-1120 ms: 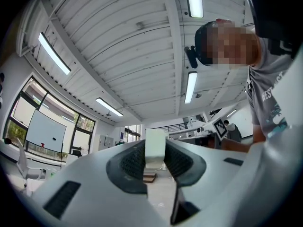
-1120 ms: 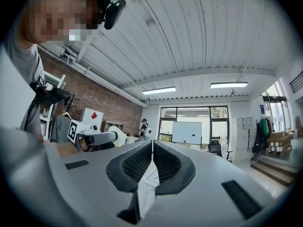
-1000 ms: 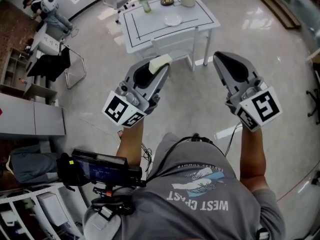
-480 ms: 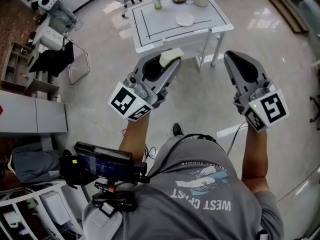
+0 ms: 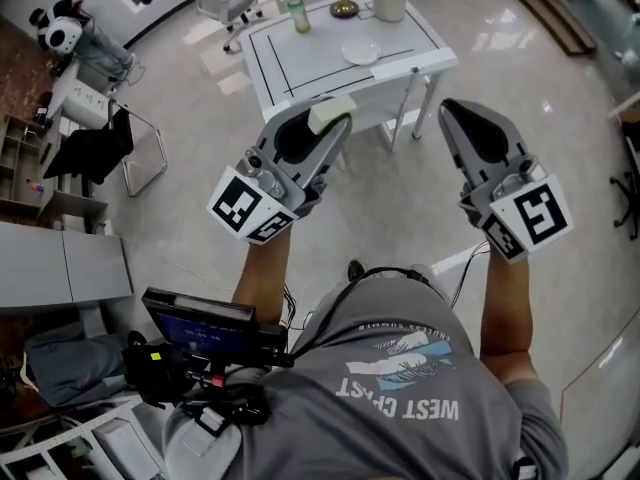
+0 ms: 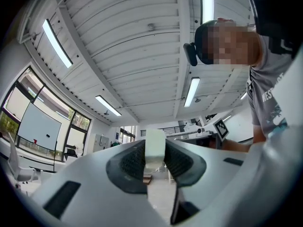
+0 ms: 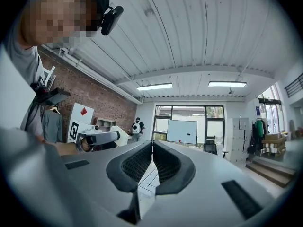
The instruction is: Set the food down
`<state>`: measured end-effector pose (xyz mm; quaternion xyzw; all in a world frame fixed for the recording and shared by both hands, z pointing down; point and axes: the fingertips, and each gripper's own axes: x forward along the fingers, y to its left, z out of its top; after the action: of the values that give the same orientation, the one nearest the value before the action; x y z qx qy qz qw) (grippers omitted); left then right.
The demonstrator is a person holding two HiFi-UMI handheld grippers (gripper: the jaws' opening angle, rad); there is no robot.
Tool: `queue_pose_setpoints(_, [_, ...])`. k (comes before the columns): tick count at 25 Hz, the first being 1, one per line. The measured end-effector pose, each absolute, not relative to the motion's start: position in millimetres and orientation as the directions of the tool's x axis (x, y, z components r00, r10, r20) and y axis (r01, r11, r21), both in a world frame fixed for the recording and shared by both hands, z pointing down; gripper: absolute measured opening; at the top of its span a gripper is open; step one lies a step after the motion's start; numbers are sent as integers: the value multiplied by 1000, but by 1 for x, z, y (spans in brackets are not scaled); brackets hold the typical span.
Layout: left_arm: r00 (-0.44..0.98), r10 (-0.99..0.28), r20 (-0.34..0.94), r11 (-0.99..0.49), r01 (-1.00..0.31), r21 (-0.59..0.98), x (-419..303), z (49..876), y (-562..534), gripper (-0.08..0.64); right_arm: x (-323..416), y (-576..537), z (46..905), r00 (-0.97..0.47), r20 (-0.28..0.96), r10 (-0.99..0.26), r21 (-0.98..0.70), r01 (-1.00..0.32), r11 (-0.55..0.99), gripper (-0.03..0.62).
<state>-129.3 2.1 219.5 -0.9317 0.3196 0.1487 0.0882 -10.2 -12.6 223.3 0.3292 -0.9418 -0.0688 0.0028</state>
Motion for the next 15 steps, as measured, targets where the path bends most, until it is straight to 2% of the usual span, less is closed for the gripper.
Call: queue_pose_setpoints(15, [741, -594, -313, -770, -636, -43, -127, 218, -58, 104, -8, -77, 218, -792, -23, -610, 124, -608, 784, 9])
